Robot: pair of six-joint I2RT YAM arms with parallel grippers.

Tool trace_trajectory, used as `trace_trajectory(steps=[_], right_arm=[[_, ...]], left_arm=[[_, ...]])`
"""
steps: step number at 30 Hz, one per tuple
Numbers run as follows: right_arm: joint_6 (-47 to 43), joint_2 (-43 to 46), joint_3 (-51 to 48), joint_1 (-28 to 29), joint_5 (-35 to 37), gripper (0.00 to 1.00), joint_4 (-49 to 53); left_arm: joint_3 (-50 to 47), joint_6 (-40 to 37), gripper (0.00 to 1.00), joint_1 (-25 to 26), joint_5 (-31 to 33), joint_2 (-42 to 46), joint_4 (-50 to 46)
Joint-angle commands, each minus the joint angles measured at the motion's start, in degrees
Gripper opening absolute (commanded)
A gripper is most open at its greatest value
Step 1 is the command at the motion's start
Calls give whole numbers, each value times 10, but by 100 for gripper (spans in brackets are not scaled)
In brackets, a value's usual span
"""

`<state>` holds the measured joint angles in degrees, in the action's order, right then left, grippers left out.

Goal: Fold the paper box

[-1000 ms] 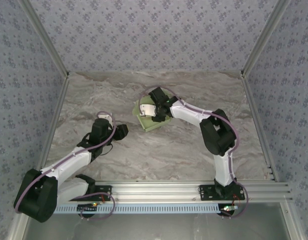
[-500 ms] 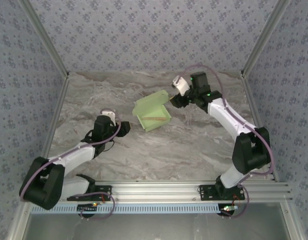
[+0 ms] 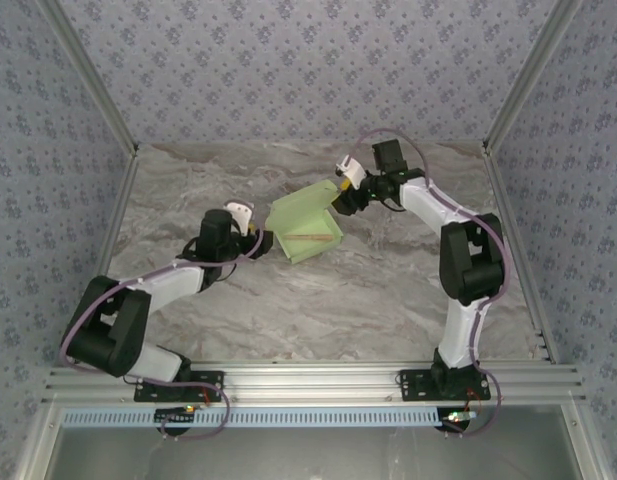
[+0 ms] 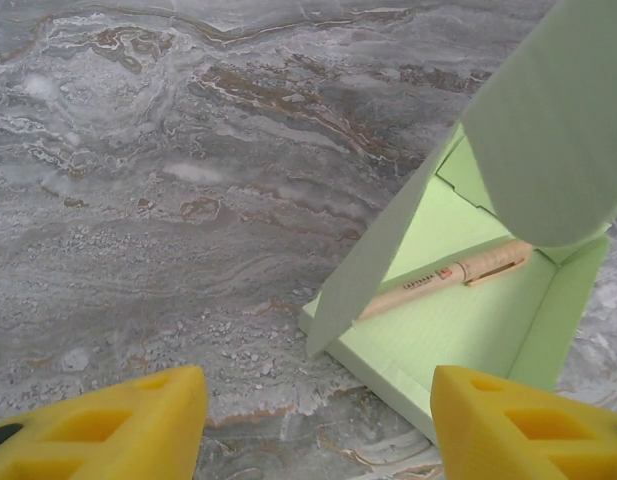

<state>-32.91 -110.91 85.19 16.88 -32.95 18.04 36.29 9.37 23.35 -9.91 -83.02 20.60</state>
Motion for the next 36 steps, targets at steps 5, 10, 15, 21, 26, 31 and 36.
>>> trace_trajectory(steps=[5, 10, 15, 21, 26, 31, 36], right_arm=[[-43, -41, 37, 10, -12, 61, -19], [-48, -62, 51, 15, -17, 53, -19], [-43, -67, 48, 23, -10, 36, -24], [-7, -64, 28, 32, 31, 24, -53], [37, -62, 20, 46, 87, 17, -67], [92, -55, 14, 77, 196, 14, -64], [153, -30, -9, 111, 291, 12, -77]], left_arm=[[65, -34, 60, -1, -19, -57, -3], [90, -32, 55, 0, -26, -89, 2], [111, -30, 47, 5, -28, -104, -3], [122, -27, 37, 9, -14, -114, -6], [139, -28, 27, 11, 6, -123, -23], [147, -10, 23, 14, 54, -126, -34], [160, 14, 19, 21, 124, -133, -52]])
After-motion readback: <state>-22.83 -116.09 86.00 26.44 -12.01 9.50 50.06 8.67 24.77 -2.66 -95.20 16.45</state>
